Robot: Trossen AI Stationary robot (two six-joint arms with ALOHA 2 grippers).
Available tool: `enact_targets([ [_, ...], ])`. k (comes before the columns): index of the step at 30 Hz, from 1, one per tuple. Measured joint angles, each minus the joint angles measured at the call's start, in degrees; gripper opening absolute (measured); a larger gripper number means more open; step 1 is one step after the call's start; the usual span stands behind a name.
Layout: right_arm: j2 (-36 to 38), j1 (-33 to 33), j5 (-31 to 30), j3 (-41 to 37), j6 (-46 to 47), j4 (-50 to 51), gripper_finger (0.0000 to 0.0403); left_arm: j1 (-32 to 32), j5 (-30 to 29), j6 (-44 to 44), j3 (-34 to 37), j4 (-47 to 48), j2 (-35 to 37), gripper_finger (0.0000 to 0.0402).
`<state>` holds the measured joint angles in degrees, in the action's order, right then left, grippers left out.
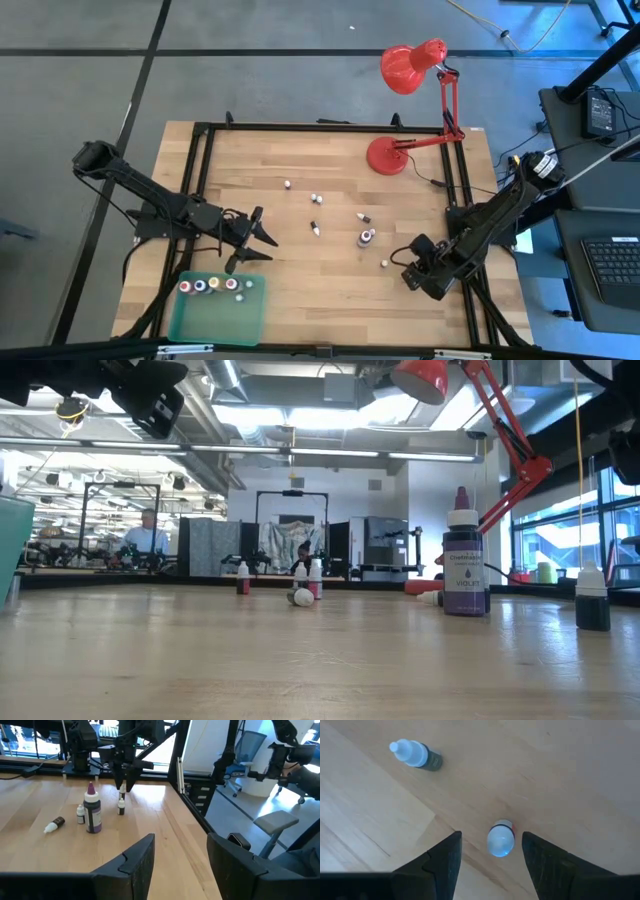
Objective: Pick & Place food coloring
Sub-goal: Put the orange food coloring into the blue bin
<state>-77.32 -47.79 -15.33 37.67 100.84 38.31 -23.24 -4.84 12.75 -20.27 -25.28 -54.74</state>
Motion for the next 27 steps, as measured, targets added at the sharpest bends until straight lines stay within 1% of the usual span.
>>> enact_targets([
  [5, 0.0, 0.0, 0.0, 0.0, 0.3, 0.0, 0.0205, 0.0, 0.0, 0.0, 0.0, 0.0, 0.0, 0.0177],
  [8, 0.0, 0.0, 0.0, 0.0, 0.4, 0.0, 0.0188, 0.0, 0.0, 0.0, 0.0, 0.0, 0.0, 0.0175],
  [18, 0.1, 0.0, -0.1, 0.0, -0.8, 0.5, 0.0071, 0.0, 0.0, 0.0, 0.0, 0.0, 0.0, 0.0176],
  [20, 0.1, 0.0, -0.2, 0.1, -0.9, 0.5, 0.0053, 0.0, 0.0, 0.0, 0.0, 0.0, 0.0, 0.0175],
  [24, 0.1, 0.0, -0.2, 0.1, -1.4, 0.5, 0.0052, 0.0, 0.0, 0.0, 0.0, 0.0, 0.0, 0.0177],
  [27, 0.1, 0.0, 0.2, 1.9, -3.3, 2.6, 0.0052, 0.0, 0.0, 0.0, 0.0, 0.0, 0.0, 0.0177],
])
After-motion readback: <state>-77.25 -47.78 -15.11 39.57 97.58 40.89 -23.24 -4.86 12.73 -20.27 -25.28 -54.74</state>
